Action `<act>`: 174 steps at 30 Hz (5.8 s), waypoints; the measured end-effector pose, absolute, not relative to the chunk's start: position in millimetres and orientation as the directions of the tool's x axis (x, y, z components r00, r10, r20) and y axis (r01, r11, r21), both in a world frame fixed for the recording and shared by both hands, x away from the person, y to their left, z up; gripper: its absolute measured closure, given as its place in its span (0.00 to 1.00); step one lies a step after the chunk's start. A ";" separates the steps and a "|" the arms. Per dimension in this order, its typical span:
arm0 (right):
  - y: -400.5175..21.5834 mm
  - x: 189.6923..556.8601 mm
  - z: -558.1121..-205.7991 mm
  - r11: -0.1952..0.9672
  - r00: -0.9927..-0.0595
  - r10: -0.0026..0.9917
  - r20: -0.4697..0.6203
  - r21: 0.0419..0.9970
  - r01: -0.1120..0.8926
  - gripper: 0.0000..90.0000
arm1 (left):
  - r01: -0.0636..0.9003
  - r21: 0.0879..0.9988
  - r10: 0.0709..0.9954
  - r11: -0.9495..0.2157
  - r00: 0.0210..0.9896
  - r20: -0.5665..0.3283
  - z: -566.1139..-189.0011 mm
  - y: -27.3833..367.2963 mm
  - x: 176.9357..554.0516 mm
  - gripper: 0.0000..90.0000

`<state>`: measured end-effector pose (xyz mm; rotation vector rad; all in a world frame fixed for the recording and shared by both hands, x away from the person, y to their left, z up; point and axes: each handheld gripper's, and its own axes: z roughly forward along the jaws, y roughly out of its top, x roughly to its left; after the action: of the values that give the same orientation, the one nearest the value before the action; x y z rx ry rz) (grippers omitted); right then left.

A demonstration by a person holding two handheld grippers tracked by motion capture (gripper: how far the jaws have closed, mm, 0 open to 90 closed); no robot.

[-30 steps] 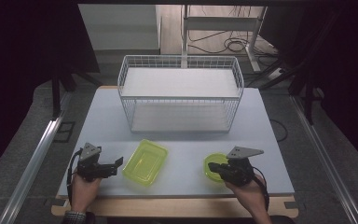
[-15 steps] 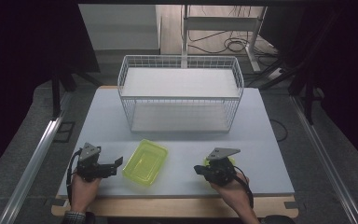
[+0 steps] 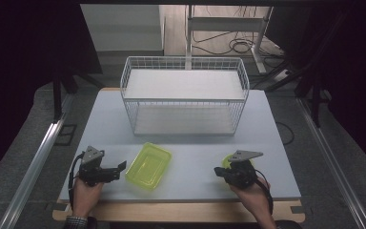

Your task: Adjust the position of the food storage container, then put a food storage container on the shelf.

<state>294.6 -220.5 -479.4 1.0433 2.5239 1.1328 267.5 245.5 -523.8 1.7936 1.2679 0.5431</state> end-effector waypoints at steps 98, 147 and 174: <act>-172.9 331.7 -506.8 0.496 -0.765 0.609 0.207 0.654 0.572 0.96 | 0.613 0.709 0.691 -0.348 0.679 -0.247 -515.4 173.6 276.9 1.00; -207.6 340.3 -484.0 0.324 -0.700 0.624 0.347 0.700 0.637 0.47 | 0.502 0.771 0.790 -0.393 0.613 0.005 -528.0 178.2 238.0 0.02; -181.8 383.8 -508.9 0.215 -0.495 0.568 0.657 0.462 0.860 0.86 | 0.500 0.745 0.790 -0.442 0.610 0.059 -529.8 171.9 238.2 0.03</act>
<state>383.8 -181.8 -508.9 1.6708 2.6968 1.4704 238.2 171.9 -529.8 2.1297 1.0113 0.5285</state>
